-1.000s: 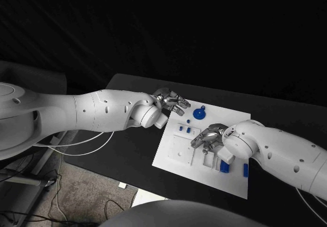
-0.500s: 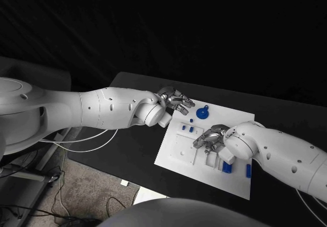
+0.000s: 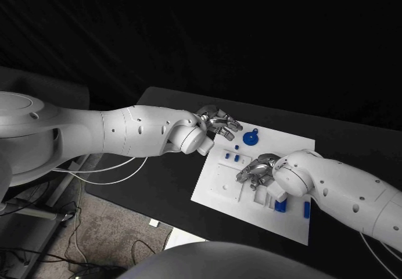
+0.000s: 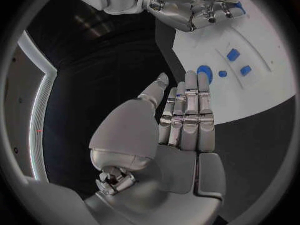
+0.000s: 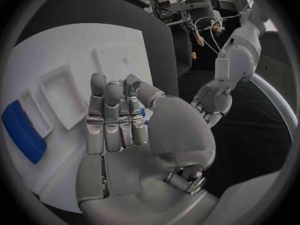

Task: Assemble the parts on the task board

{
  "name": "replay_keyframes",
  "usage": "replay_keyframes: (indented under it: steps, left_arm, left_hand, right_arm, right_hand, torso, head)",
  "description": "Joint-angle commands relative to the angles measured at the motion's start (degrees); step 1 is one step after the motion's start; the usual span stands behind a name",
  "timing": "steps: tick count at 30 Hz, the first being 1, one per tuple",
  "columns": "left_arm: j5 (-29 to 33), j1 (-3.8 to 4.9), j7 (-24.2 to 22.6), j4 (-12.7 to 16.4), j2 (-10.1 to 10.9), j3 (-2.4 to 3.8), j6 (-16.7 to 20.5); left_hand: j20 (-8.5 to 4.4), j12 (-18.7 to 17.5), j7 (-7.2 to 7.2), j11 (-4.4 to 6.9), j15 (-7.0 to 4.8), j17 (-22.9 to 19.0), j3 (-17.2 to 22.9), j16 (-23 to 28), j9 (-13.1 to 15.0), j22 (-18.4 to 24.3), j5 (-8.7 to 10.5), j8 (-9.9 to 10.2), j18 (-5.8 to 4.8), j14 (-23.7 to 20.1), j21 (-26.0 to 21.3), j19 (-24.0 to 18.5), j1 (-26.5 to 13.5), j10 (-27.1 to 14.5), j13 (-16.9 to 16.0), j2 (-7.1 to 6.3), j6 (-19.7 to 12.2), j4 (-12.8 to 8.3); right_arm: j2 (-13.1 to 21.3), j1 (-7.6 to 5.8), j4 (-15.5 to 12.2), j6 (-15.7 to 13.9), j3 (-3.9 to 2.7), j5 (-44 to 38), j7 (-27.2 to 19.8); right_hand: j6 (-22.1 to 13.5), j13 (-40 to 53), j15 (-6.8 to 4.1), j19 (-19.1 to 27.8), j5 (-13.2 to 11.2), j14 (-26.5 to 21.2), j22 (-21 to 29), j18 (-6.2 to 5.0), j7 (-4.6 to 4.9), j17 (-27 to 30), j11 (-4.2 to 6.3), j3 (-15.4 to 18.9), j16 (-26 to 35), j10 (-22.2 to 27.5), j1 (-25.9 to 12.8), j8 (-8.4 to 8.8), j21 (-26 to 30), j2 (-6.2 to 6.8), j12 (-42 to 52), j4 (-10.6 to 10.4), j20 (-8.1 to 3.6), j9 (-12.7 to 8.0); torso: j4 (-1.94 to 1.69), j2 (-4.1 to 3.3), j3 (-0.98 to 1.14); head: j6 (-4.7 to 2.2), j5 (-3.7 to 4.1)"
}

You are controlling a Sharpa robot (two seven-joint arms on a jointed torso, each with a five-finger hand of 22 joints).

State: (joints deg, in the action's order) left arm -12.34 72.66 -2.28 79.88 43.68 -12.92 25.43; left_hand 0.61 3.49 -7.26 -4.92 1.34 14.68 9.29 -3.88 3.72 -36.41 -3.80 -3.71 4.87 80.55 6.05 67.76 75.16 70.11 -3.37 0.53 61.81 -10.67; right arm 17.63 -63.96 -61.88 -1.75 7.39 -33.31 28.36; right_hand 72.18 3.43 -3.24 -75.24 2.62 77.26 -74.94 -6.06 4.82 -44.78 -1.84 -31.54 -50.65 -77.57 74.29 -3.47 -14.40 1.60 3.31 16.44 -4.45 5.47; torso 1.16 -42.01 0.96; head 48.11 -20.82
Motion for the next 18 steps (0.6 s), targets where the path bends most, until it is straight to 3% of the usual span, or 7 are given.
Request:
replay_keyframes:
  steps: [1, 18]
  left_arm:
    - [0.21, 0.07, -0.66, 0.07, -0.21, 0.05, 0.06]
    - [0.21, 0.07, -0.61, -0.07, -0.39, 0.04, -0.09]
  left_hand:
    - [-0.04, -0.18, -0.11, 0.0, 0.28, 0.03, 0.25, 0.22, -0.06, 0.06, -0.32, 0.03, -0.68, 0.04, 0.11, -0.33, 0.07, -0.3, 0.05, 0.0, -0.47, 0.04]
    - [-0.02, -0.18, -0.12, -0.02, 0.3, 0.03, 0.28, 0.22, -0.06, 0.14, -0.32, 0.04, -0.69, 0.02, 0.32, -0.47, 0.01, -0.35, 0.05, 0.02, -0.53, 0.06]
  right_arm:
    - [-0.35, 0.19, 0.24, 1.02, 0.09, -1.0, -0.71]
    - [-1.29, 0.51, 1.31, 0.7, 0.24, -1.3, -0.91]
  right_hand:
    - [-0.36, 0.09, 0.14, -0.03, 0.14, 0.18, -1.04, -0.65, 0.12, 0.07, 0.02, -0.17, 0.29, 0.36, -0.09, -0.22, 0.38, -0.61, 0.2, -0.13, -0.01, 0.08]
    - [-0.44, 0.1, 0.16, -0.02, 0.14, 0.15, -1.03, -0.66, 0.12, 0.08, 0.01, -0.14, 0.25, 0.4, -0.11, -0.24, 0.36, -0.7, 0.21, -0.12, 0.01, 0.22]
  torso:
    - [0.0, 0.0, -0.02]
    - [0.01, -0.02, 0.01]
  head:
    - [0.05, -0.02]
    - [0.2, -0.18]
